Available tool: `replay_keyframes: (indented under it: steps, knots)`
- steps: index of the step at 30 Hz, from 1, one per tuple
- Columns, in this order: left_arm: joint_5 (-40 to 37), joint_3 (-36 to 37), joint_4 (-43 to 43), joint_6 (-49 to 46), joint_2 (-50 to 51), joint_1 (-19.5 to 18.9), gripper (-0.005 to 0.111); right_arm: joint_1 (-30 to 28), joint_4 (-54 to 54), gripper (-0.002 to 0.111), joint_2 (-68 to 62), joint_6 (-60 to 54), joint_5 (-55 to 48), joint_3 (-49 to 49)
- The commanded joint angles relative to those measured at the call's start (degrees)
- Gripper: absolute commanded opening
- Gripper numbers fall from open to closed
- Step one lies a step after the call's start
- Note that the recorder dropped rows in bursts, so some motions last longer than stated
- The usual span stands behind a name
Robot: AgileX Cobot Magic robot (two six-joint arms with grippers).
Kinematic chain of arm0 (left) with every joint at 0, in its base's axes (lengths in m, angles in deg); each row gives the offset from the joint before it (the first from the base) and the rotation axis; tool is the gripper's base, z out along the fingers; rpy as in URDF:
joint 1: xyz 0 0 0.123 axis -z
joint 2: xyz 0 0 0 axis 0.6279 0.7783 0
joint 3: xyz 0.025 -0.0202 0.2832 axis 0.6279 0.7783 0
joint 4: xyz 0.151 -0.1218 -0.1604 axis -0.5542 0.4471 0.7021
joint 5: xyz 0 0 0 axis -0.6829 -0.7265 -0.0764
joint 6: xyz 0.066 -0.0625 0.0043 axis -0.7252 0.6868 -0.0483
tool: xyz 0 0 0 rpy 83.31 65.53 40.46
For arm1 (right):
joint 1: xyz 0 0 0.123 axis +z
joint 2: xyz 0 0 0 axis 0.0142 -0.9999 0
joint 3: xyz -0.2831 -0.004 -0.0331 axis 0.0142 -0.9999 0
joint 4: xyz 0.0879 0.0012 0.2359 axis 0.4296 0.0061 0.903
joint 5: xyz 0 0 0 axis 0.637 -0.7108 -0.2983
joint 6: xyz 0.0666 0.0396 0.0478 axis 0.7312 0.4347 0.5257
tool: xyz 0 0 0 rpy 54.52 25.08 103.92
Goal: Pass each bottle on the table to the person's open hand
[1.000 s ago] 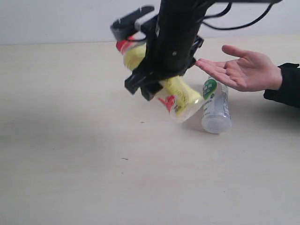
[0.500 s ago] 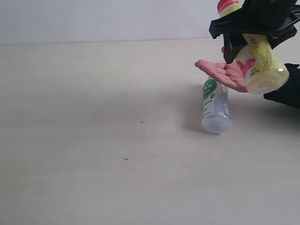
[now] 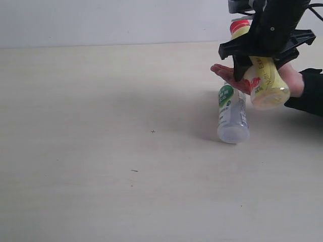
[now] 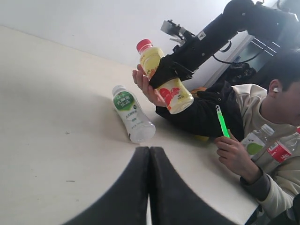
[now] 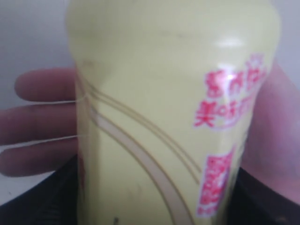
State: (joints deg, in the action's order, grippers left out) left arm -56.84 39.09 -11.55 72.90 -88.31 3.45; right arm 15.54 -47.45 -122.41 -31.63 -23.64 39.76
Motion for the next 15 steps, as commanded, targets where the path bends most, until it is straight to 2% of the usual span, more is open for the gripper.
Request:
replay_keyframes:
  steps: [1,9,15]
  knots:
    - [0.15,-0.01,0.26,-0.23,-0.37,-0.02,0.0,-0.3,-0.28,0.0,-2.21,-0.38,1.3,0.24]
    - [0.15,-0.01,0.26,-0.23,-0.37,-0.02,0.0,-0.3,-5.38,0.0,-3.11,3.03,3.97,0.24]
    - [0.15,-0.01,0.26,-0.23,-0.37,-0.02,0.0,-0.8,-7.31,0.0,-3.11,4.05,1.1,0.24]
